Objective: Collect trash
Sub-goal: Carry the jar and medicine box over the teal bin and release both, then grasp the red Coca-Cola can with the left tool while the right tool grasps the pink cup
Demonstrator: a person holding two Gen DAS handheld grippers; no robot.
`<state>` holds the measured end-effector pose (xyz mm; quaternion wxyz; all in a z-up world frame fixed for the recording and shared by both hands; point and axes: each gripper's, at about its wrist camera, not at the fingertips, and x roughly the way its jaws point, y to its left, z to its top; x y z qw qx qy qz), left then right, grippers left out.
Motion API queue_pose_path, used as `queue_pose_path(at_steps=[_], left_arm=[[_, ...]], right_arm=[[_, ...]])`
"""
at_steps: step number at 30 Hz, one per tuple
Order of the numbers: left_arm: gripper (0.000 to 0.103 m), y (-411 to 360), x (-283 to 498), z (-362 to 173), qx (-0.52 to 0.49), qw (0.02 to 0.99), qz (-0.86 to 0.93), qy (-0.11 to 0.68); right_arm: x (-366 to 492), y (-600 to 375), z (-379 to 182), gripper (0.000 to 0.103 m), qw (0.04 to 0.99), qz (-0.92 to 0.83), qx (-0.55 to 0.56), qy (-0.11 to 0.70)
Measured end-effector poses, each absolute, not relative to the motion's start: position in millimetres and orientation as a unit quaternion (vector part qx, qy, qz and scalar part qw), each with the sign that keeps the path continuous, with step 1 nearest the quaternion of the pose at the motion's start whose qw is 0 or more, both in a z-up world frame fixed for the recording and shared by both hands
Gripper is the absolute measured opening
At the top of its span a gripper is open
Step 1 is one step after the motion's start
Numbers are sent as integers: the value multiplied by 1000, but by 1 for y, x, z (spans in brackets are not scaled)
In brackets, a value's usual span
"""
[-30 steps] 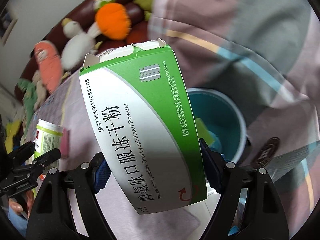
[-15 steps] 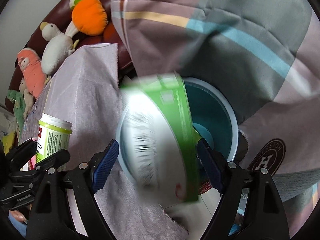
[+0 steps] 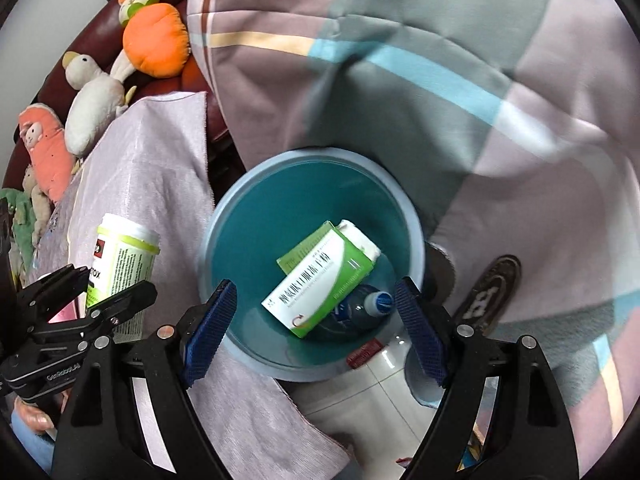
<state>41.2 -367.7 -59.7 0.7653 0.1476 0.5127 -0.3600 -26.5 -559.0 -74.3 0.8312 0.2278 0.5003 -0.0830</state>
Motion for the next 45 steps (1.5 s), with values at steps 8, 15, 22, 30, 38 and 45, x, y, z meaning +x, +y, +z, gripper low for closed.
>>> queue_pose_path(at_steps=[8,15,22,30,38,45], left_arm=[[62,-387,39,-74,172,761,-359,513],[70,-374,44,-72,161,766,-347,517],[77,-340,44,-62,138,778,-331,516],[77,-292,36,-48,115,787,-306,524],[77,-222,25,-22,97,809,-268,514],[77,-150,22,-3,63,833,-224,502]], right_arm=[[-40,-569,-70,78,828,-104,227,501],[-40,-567,-67,78,825,-109,227,505],[-35,-556,-60,78,825,-106,218,510],[-30,-524,-46,78,831,-90,201,511],[-19,-458,-30,78,840,-42,171,514],[-8,-398,-15,79,844,-4,137,519]])
